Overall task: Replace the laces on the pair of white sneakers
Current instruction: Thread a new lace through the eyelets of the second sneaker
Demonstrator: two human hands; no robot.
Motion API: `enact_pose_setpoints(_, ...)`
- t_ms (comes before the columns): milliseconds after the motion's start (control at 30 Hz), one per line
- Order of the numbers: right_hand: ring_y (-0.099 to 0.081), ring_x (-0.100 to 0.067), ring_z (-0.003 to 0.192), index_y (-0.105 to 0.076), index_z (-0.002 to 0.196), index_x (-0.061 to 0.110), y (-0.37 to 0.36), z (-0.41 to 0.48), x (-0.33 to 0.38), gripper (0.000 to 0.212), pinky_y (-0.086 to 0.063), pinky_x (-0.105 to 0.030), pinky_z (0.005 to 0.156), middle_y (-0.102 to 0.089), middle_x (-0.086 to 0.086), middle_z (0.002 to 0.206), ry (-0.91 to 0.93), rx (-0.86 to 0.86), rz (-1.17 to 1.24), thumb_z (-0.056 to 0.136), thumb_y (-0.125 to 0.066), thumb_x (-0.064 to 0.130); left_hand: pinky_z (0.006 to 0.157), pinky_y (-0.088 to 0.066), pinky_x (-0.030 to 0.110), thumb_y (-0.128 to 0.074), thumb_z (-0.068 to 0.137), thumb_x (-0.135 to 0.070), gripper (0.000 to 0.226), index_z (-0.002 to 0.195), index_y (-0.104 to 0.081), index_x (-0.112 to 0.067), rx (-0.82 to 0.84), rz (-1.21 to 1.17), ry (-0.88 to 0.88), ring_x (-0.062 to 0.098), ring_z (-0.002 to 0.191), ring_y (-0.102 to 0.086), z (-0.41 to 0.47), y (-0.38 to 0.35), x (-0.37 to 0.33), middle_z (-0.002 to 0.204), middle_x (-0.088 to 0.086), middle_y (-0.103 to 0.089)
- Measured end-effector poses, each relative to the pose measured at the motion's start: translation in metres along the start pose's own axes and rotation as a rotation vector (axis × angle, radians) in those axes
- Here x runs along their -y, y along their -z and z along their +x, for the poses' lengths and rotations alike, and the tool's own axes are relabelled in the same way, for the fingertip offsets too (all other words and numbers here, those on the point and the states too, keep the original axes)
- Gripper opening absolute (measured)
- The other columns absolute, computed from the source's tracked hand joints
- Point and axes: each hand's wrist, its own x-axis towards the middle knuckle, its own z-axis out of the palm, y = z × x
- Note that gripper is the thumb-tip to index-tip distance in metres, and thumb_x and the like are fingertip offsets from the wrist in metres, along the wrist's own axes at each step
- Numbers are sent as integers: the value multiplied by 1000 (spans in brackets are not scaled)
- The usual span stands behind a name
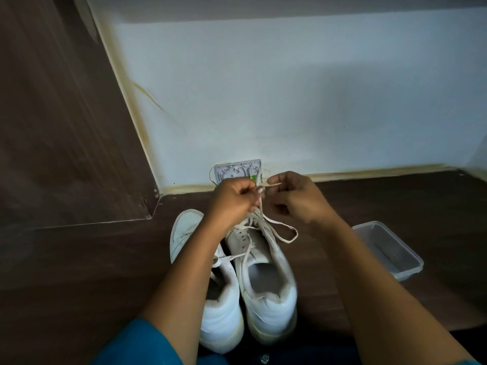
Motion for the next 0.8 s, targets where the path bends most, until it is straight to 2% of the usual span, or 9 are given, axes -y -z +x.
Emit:
enact_pose_setpoints(67, -48, -3, 39, -60, 81, 2, 2, -5, -4, 18, -38, -14, 40, -55, -2, 58, -42, 166, -254, 80, -57, -16, 45, -37, 11, -54, 91, 0, 19, 74, -62, 1, -38, -186, -27, 2, 43, -51, -3, 3, -16, 59, 3, -58)
enact_pose_setpoints(133, -49, -6, 39, -60, 64, 7, -4, -8, -10, 27, -39, -16, 41, -56, 1, 49, -25, 203, -404, 80, -57, -15, 46, -38, 13, -53, 92, -2, 20, 76, -64, -7, -52, -291, -59, 5, 49, -55, -3, 6, -25, 59, -1, -62)
enact_pose_setpoints(267, -54, -12, 44, -57, 66, 5, -10, -1, -4, 26, -46, -23, 44, -60, -6, 56, 182, -50, -109, 87, -53, -11, 51, -40, 19, -53, 86, 6, 27, 87, -61, -20, 15, -174, 45, 2, 50, -54, -5, 9, -21, 66, 0, -59)
enact_pose_setpoints(333, -54, -14, 47, -56, 74, 1, -12, 0, 5, 19, -46, -23, 45, -60, -14, 64, 242, -148, 105, 90, -51, -9, 52, -40, 21, -55, 83, 6, 30, 81, -58, -25, 172, 74, 147, 6, 54, -53, -9, 7, -12, 66, -3, -57)
enact_pose_setpoints(400, -54, -13, 50, -58, 79, 4, -13, -2, 8, 24, -45, -23, 47, -59, -13, 69, 268, -161, 251, 88, -47, -14, 48, -38, 18, -57, 86, 0, 26, 69, -58, -20, 279, 150, 173, 6, 49, -49, -11, 3, -5, 56, -6, -55)
enact_pose_setpoints(533, -55, -15, 57, -58, 94, 7, -6, -6, 4, 27, -48, -25, 53, -60, -9, 77, 196, -56, 56, 81, -56, -16, 41, -38, 15, -51, 92, 2, 26, 70, -60, -9, 144, -79, 106, 7, 42, -51, -6, 1, -6, 52, -1, -56)
enact_pose_setpoints(667, -58, -12, 52, -64, 86, -1, 6, -5, 3, 13, -47, -21, 51, -62, -5, 64, -20, 191, 95, 90, -52, -5, 51, -48, 22, -48, 90, 7, 27, 72, -63, -6, 17, -342, 10, 9, 47, -56, -5, 3, -17, 52, -3, -60)
enact_pose_setpoints(733, -57, -7, 48, -63, 83, -1, 7, -7, -3, 18, -48, -17, 47, -61, -3, 60, -99, 299, -144, 90, -50, -10, 53, -50, 25, -46, 90, 9, 28, 73, -63, -6, -22, -454, -8, 11, 49, -57, -7, 6, -22, 54, -2, -61)
enact_pose_setpoints(800, -54, -5, 43, -61, 74, 1, 2, -8, -7, 21, -46, -17, 46, -58, -4, 56, -79, 260, -332, 90, -52, -9, 52, -50, 23, -45, 91, 9, 29, 75, -64, -6, -22, -496, -9, 13, 51, -58, -7, 9, -24, 57, 1, -61)
